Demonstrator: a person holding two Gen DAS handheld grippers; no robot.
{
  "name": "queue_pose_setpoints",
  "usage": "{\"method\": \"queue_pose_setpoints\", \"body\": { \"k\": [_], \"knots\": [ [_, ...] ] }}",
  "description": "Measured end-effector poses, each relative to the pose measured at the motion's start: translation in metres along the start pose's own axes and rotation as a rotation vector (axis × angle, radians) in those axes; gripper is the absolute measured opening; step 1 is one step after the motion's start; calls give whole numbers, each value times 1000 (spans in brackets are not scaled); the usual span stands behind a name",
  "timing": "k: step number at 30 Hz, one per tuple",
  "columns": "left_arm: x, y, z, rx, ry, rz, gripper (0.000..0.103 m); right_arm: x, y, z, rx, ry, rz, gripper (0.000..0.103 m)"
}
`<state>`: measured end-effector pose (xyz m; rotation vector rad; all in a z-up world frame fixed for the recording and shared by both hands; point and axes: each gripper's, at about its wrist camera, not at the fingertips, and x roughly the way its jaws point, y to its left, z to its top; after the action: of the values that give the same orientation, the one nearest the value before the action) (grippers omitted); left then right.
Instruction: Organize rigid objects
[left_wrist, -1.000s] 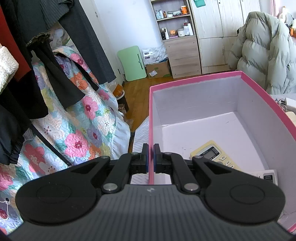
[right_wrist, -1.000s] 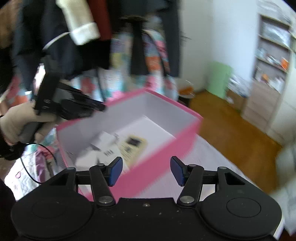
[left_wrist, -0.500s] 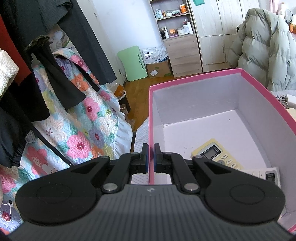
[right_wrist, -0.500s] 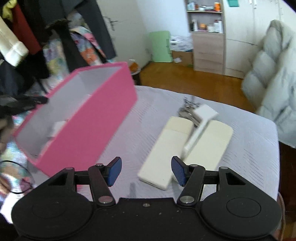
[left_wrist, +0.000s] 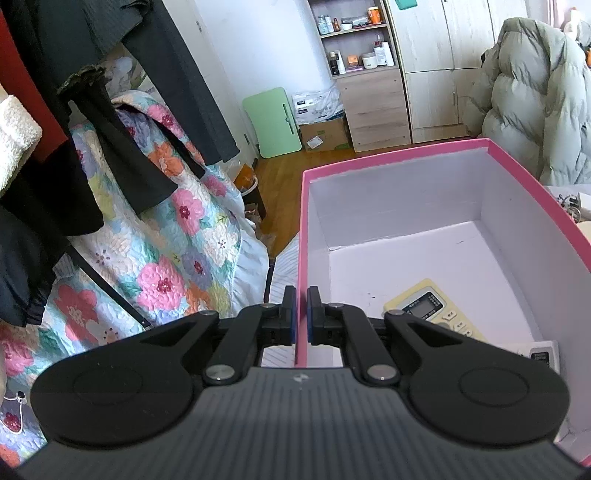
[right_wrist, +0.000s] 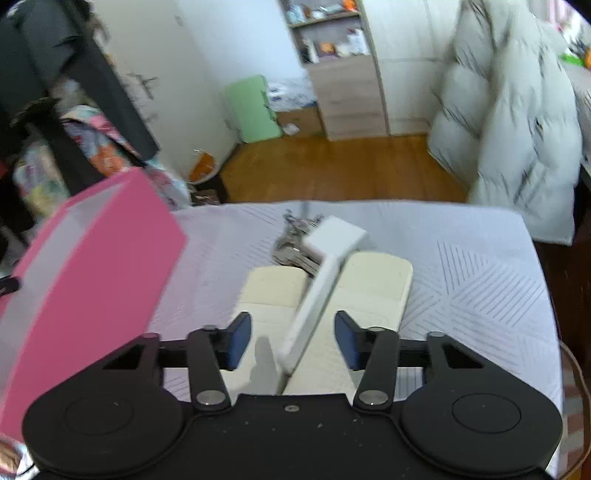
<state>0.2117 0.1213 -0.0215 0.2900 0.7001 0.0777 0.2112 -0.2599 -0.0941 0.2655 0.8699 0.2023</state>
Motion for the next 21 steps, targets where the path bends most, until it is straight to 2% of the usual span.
{"method": "queue_pose_setpoints", "body": {
  "k": [1,4,6,14,17,21],
  "knots": [
    [0,1,1,-4,3,-5,4,2,1,0,-3,-23,-14,26],
    [0,2,3,-6,6,-7,4,1,4,-2,-30,-48,-21,11],
    [0,2,3,-6,5,-9,4,-6,2,-1,-35,-71,-4,8],
    [0,6,3,-13,1,-8,4,-41,6,0,-31,-127,57,8],
    [0,6,3,-15,2,-10,4,-58,22,2,-55,-152,113,8],
    [0,7,3,-16,2,-11,4,-80,58,9,-127,-186,230,8]
  ]
}}
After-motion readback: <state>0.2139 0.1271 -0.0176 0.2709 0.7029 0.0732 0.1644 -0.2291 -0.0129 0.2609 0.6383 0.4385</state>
